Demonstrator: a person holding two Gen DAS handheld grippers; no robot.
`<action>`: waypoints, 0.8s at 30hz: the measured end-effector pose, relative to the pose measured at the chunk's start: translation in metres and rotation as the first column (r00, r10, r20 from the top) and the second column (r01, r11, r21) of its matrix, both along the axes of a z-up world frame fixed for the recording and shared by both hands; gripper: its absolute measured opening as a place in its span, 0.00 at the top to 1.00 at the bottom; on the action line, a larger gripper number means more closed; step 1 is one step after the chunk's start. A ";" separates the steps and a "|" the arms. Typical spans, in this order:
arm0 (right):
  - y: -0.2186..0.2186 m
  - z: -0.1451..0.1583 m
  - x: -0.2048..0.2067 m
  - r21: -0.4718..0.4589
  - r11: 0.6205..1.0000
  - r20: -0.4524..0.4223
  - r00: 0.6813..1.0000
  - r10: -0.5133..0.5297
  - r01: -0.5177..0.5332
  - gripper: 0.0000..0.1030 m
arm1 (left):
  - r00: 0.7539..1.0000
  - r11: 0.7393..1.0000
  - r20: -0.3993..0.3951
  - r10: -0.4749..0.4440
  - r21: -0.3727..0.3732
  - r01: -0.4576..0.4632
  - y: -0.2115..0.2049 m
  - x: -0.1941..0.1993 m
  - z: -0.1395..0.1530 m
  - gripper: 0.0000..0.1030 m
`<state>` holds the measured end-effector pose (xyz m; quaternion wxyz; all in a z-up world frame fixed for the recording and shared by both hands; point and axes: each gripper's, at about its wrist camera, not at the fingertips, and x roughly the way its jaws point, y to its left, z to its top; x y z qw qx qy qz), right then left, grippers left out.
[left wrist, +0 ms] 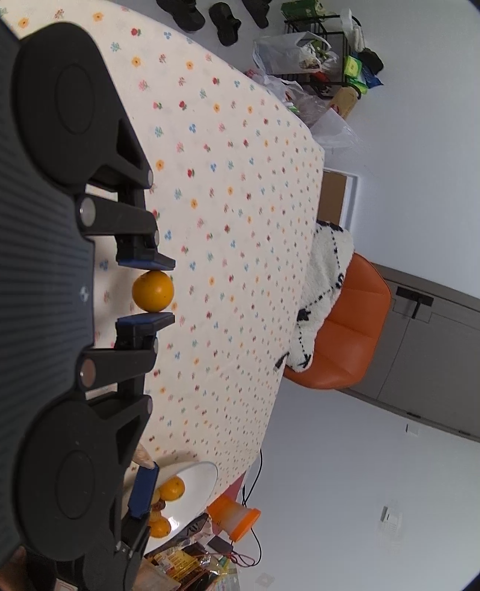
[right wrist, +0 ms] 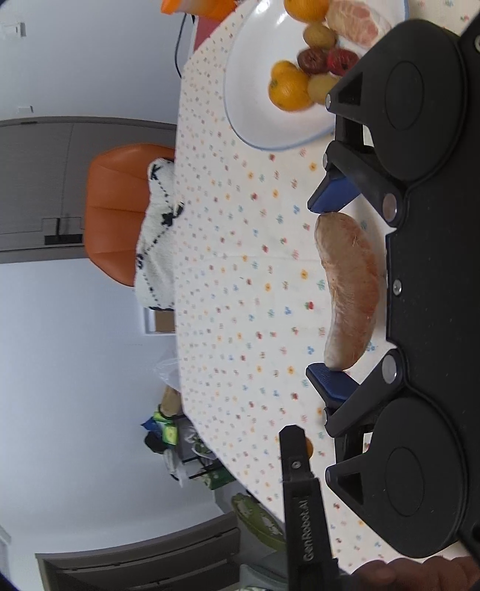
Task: Organize fruits
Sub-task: 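Carry the tangerine and pomelo segment onto the white plate and open both grippers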
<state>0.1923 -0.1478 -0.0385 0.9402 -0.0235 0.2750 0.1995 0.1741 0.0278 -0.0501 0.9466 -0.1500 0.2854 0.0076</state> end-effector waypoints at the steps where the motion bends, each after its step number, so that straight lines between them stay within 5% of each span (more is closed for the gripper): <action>1: -0.003 0.003 -0.002 0.005 1.000 0.009 1.000 -0.004 0.004 0.17 | 1.000 1.000 0.003 -0.005 0.002 0.005 -0.002 0.000 0.002 0.78; 24: -0.079 0.030 -0.020 0.085 0.990 0.095 0.988 -0.124 0.116 0.18 | 0.992 0.992 0.040 -0.124 0.041 0.122 -0.075 0.007 0.021 0.78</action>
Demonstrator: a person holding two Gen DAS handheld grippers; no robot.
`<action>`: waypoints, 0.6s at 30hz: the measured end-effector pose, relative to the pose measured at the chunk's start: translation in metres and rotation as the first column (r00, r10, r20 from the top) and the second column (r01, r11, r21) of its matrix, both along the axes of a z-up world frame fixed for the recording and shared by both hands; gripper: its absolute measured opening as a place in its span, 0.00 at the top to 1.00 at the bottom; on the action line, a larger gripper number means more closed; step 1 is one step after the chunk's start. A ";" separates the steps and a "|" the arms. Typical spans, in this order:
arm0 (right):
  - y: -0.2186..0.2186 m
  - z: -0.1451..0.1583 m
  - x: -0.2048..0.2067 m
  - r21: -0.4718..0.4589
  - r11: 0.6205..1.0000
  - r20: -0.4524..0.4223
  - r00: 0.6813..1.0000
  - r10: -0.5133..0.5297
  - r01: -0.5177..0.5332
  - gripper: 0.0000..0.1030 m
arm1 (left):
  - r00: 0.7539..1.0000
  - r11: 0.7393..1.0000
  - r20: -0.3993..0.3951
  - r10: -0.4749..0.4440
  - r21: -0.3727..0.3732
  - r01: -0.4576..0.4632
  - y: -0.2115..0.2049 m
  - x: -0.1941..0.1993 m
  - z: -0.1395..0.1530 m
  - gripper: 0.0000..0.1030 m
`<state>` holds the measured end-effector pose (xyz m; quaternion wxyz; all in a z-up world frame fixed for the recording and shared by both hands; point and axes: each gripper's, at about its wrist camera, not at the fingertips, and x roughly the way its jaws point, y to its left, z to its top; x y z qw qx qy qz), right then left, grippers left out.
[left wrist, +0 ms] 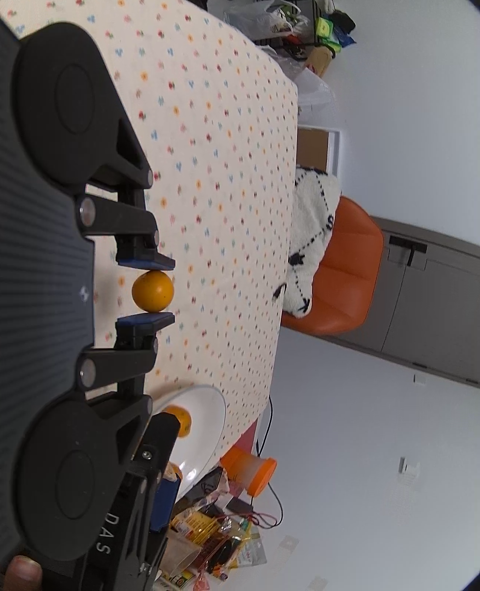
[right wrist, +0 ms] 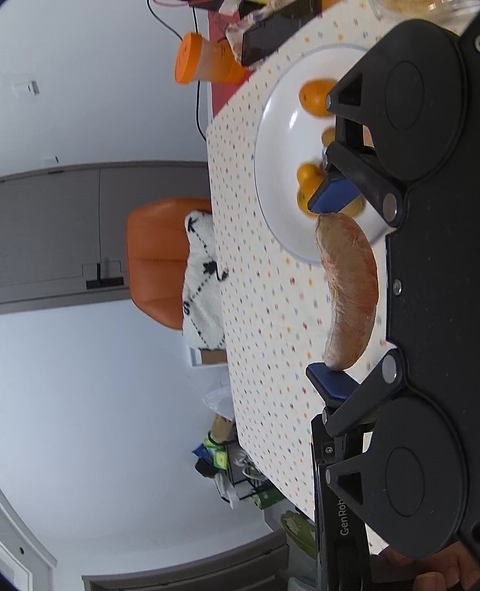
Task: Organize fruits
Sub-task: 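Carry the tangerine and pomelo segment onto the white plate and open both grippers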
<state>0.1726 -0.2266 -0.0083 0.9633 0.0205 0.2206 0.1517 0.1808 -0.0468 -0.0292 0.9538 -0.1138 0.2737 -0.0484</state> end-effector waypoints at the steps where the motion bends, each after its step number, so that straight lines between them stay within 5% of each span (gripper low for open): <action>1: -0.005 0.000 0.000 0.001 1.000 0.002 1.000 -0.010 0.010 0.18 | 1.000 1.000 0.001 -0.007 0.001 0.007 -0.004 0.001 0.001 0.78; 18: -0.069 -0.005 0.012 0.019 0.994 -0.001 0.994 -0.110 0.110 0.18 | 0.993 0.993 -0.004 -0.116 0.034 0.116 -0.072 0.027 0.001 0.78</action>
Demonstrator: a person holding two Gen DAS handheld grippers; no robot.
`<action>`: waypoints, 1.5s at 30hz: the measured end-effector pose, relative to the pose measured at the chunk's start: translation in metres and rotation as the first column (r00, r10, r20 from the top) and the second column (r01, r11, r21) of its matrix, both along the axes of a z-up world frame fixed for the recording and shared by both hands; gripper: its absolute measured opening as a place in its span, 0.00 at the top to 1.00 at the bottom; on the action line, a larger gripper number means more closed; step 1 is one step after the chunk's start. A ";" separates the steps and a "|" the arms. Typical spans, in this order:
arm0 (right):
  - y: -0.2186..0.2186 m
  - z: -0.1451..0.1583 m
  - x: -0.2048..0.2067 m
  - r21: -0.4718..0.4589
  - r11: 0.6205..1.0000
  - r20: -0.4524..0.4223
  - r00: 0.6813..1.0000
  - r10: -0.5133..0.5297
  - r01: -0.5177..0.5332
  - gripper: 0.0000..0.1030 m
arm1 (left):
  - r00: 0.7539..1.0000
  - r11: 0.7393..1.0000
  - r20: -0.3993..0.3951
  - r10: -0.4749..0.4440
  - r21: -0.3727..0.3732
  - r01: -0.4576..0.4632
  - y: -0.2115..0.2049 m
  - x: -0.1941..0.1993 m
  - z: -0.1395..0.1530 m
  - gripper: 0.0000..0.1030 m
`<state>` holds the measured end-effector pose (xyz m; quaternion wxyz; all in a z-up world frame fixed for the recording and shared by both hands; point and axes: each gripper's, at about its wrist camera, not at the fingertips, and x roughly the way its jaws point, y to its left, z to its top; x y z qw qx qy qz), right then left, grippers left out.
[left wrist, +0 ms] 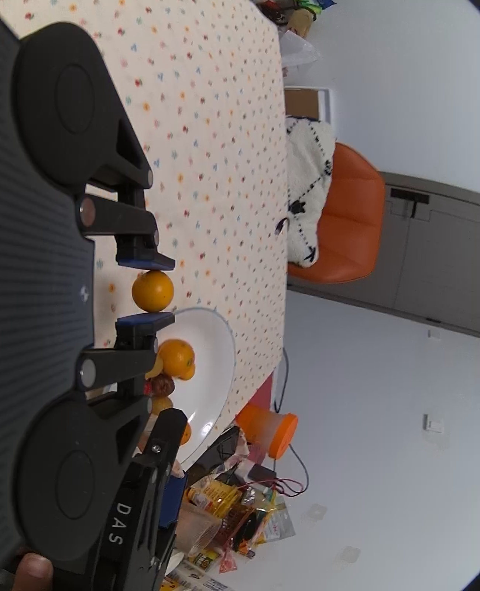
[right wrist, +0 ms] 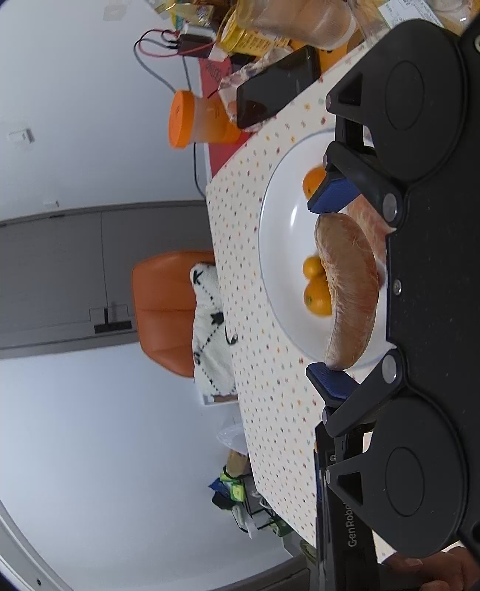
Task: Organize fruits
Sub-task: 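Carry the tangerine and pomelo segment onto the white plate and open both grippers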
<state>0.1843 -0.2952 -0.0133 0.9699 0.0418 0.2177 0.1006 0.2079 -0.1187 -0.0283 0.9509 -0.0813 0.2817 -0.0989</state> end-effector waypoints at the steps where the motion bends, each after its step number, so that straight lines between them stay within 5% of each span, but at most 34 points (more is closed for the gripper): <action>1: -0.003 0.000 0.001 0.002 1.000 0.002 1.000 -0.005 0.005 0.18 | 1.000 1.000 0.000 -0.007 0.001 0.007 -0.003 0.001 0.000 0.78; 30: -0.026 -0.007 0.051 0.048 0.999 0.002 1.000 -0.006 0.006 0.18 | 0.999 0.996 -0.039 -0.037 0.074 0.040 -0.039 0.049 -0.009 0.71; 36: -0.021 -0.007 0.062 0.042 0.999 0.003 1.000 0.003 -0.003 0.17 | 0.999 0.997 -0.035 -0.005 0.082 0.008 -0.026 0.046 -0.005 0.60; 45: -0.018 -0.005 0.048 0.043 0.999 0.011 1.000 0.000 -0.001 0.13 | 0.998 0.995 -0.004 0.057 0.084 -0.056 -0.006 0.035 0.005 0.25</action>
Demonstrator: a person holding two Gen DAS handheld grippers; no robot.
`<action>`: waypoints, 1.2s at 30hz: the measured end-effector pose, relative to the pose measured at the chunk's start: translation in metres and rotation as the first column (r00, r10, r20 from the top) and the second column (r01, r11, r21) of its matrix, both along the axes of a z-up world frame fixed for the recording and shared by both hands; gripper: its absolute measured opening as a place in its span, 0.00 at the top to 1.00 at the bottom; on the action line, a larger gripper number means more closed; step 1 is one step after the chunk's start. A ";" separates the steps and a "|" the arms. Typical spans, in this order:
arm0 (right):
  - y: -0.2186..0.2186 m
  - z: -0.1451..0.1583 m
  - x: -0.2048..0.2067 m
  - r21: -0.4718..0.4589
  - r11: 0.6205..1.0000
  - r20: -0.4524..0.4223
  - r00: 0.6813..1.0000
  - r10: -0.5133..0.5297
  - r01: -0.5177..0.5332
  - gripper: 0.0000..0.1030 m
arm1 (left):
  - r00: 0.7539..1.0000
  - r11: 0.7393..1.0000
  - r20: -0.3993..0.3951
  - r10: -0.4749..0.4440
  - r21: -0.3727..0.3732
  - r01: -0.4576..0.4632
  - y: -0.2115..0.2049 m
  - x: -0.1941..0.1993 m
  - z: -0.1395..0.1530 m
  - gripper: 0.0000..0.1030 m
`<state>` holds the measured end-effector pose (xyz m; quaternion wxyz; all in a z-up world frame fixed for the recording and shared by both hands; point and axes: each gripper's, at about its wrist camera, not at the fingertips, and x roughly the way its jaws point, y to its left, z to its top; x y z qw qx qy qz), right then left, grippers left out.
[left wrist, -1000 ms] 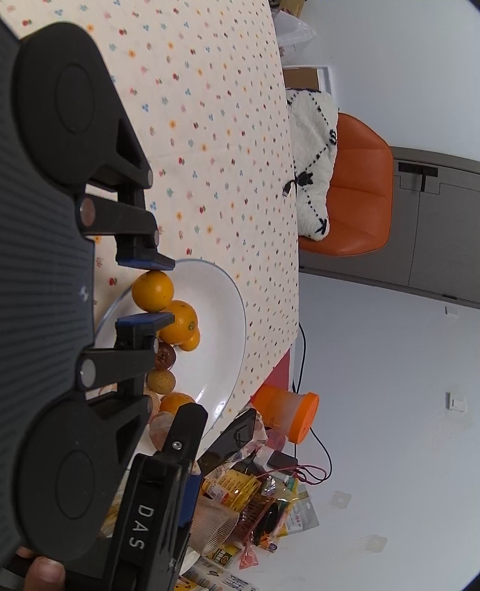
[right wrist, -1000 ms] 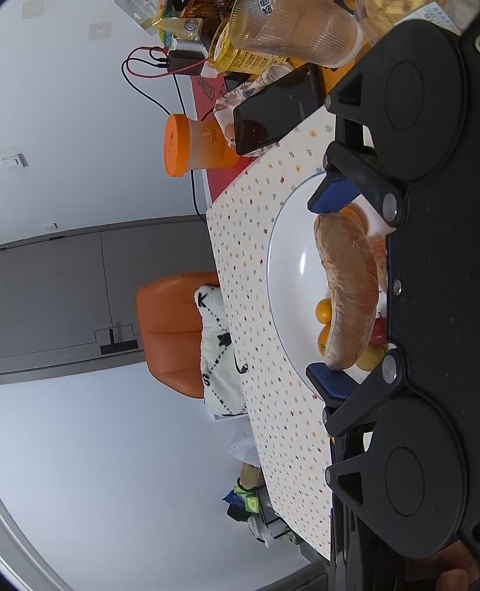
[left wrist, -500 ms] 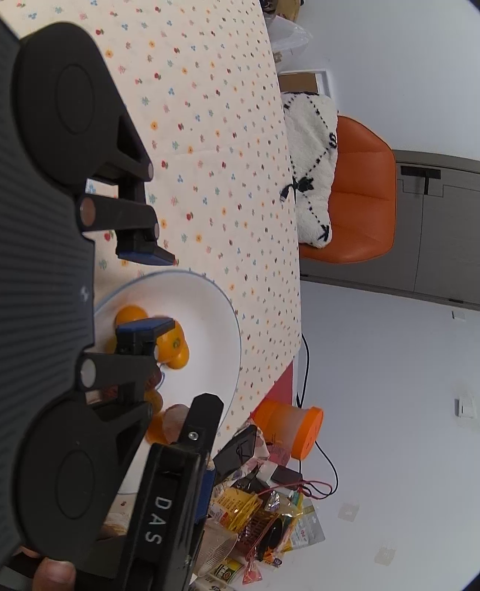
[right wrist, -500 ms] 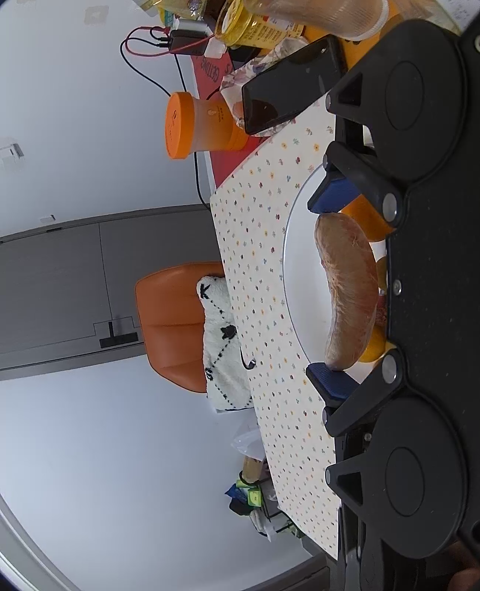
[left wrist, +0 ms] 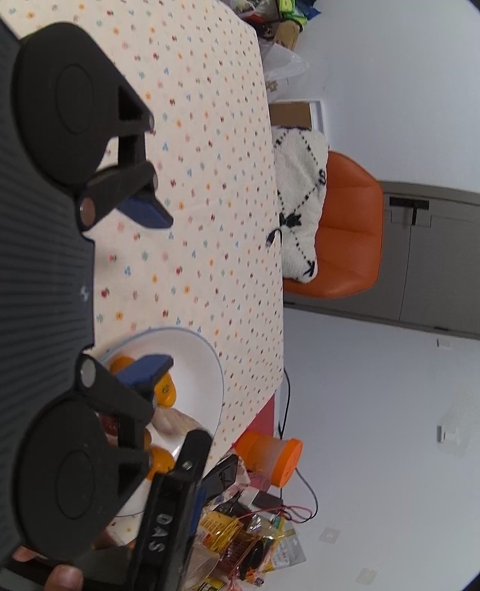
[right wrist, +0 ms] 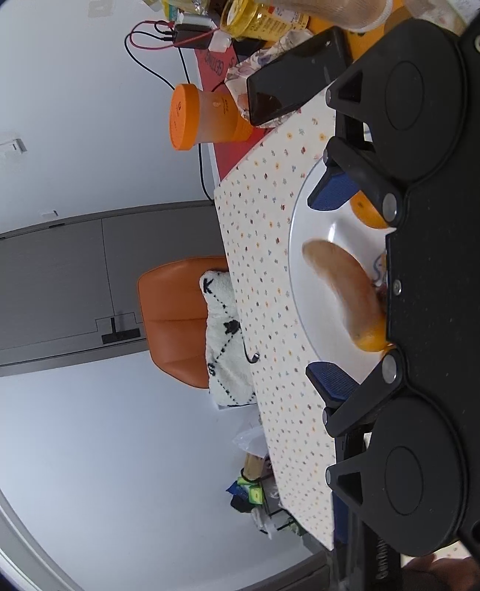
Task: Organize fruits
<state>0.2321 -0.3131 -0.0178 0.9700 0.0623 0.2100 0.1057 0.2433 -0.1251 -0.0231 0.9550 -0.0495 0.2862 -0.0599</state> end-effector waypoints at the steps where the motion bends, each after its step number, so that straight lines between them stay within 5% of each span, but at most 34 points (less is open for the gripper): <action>1: 0.000 0.000 -0.002 -0.001 1.000 -0.003 1.000 -0.001 0.001 0.13 | 1.000 1.000 0.003 0.004 -0.002 -0.004 0.002 -0.002 0.001 0.24; 11: 0.004 0.003 -0.029 0.012 1.000 -0.025 1.000 0.000 0.000 0.13 | 1.000 1.000 0.000 0.028 -0.008 -0.028 0.018 -0.025 0.008 0.12; 36: 0.031 0.021 -0.100 0.004 0.999 -0.028 0.998 0.055 -0.054 0.00 | 0.995 0.996 -0.034 0.090 -0.014 -0.091 0.059 -0.100 0.021 0.03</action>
